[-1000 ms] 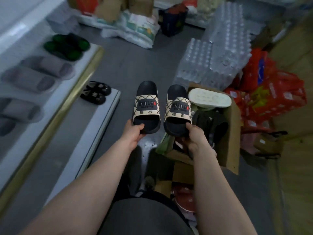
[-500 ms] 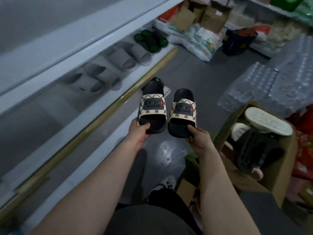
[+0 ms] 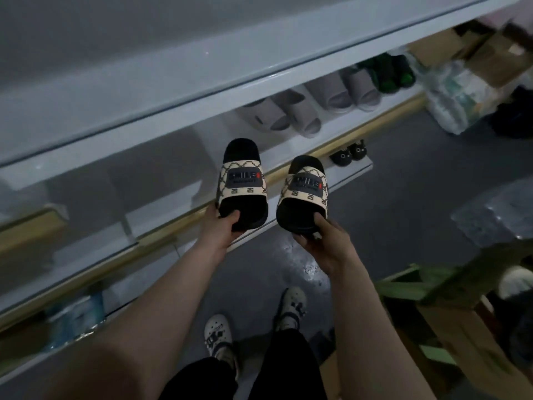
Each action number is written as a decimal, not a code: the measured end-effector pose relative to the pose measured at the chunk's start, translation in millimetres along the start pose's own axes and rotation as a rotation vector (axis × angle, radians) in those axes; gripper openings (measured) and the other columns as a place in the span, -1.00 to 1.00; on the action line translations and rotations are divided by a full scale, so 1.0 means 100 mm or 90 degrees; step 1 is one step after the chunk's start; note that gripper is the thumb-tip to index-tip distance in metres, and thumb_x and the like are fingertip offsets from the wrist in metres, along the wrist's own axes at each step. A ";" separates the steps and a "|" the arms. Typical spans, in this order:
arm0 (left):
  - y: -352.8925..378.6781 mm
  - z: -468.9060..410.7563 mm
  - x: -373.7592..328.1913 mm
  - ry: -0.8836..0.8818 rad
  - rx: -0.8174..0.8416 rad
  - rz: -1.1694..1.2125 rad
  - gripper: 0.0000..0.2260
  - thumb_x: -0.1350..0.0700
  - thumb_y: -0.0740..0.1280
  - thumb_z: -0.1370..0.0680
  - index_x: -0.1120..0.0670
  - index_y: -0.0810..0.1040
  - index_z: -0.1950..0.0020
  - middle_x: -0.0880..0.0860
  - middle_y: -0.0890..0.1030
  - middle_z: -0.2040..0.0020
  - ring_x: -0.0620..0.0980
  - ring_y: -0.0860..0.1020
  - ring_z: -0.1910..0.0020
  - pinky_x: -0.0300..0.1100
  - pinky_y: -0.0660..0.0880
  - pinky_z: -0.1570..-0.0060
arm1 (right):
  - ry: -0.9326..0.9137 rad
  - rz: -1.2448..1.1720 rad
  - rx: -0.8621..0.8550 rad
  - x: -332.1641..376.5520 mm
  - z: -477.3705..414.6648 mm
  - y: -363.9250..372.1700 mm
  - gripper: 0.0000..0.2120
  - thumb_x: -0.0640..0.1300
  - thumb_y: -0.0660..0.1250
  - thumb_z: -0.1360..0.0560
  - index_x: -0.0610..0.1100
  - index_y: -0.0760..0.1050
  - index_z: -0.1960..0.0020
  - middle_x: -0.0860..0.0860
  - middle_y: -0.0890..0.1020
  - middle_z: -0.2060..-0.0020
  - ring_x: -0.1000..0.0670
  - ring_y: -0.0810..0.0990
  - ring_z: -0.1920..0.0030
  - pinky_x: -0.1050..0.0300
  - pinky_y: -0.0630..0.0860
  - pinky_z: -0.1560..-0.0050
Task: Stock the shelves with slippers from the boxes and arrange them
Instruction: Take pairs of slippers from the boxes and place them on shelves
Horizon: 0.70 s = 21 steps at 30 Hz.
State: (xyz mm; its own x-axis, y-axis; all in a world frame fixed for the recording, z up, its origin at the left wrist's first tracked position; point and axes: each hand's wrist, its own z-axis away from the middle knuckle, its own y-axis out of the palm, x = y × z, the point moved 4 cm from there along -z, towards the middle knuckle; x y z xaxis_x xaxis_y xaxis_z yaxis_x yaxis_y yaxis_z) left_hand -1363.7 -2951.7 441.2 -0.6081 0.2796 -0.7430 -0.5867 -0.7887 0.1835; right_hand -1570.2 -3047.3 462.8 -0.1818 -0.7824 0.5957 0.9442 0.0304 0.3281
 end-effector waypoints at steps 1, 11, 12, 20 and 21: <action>-0.10 -0.05 -0.01 0.000 -0.018 0.010 -0.56 0.30 0.29 -0.58 0.13 0.30 -0.44 0.15 0.48 -0.32 0.15 0.53 -0.17 -0.14 0.58 0.23 | 0.005 0.030 0.013 -0.02 -0.08 0.10 -0.75 -0.19 0.22 -0.65 -0.20 0.40 -0.31 -0.17 0.58 -0.10 -0.20 0.65 -0.05 -0.01 0.66 0.16; -0.55 -0.88 -0.15 0.036 -0.169 0.129 -0.52 0.32 0.31 -0.57 0.14 0.27 -0.46 0.19 0.46 -0.35 0.20 0.51 -0.25 -0.11 0.57 0.16 | 0.006 0.243 0.122 0.04 -1.10 0.63 -0.67 -0.21 0.23 -0.64 -0.15 0.35 -0.39 -0.14 0.61 -0.07 -0.20 0.65 -0.05 -0.05 0.64 0.14; -0.55 -1.00 -0.17 0.044 -0.175 0.140 -0.53 0.32 0.31 -0.57 0.14 0.27 -0.45 0.19 0.46 -0.35 0.20 0.51 -0.25 -0.10 0.59 0.16 | 0.009 0.251 0.131 0.04 -1.21 0.66 -0.68 -0.22 0.23 -0.64 -0.15 0.36 -0.39 -0.14 0.61 -0.07 -0.20 0.65 -0.05 -0.03 0.64 0.17; -0.52 -1.80 -0.39 0.104 -0.228 0.228 -0.48 0.42 0.26 -0.56 0.15 0.25 -0.48 0.21 0.40 -0.39 0.25 0.48 -0.28 0.09 0.54 -0.07 | 0.009 0.294 0.195 0.12 -1.94 1.04 -0.70 -0.26 0.24 -0.63 -0.15 0.41 -0.36 -0.18 0.61 -0.15 -0.24 0.64 -0.10 -0.04 0.65 0.15; -0.53 -1.87 -0.43 0.118 -0.241 0.228 -0.47 0.43 0.25 -0.56 0.15 0.24 -0.48 0.22 0.39 -0.39 0.26 0.47 -0.28 0.11 0.53 -0.09 | 0.007 0.303 0.206 0.14 -2.01 1.10 -0.70 -0.26 0.24 -0.63 -0.16 0.40 -0.36 -0.18 0.60 -0.16 -0.23 0.64 -0.10 -0.03 0.65 0.17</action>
State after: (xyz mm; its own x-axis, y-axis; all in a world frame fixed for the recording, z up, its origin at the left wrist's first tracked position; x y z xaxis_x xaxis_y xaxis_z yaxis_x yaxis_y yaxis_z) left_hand -1206.2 -3024.3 343.1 -0.6099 -0.1161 -0.7839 -0.1073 -0.9680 0.2269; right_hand -1413.2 -3179.8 359.8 0.2472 -0.6425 0.7253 0.7885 0.5684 0.2348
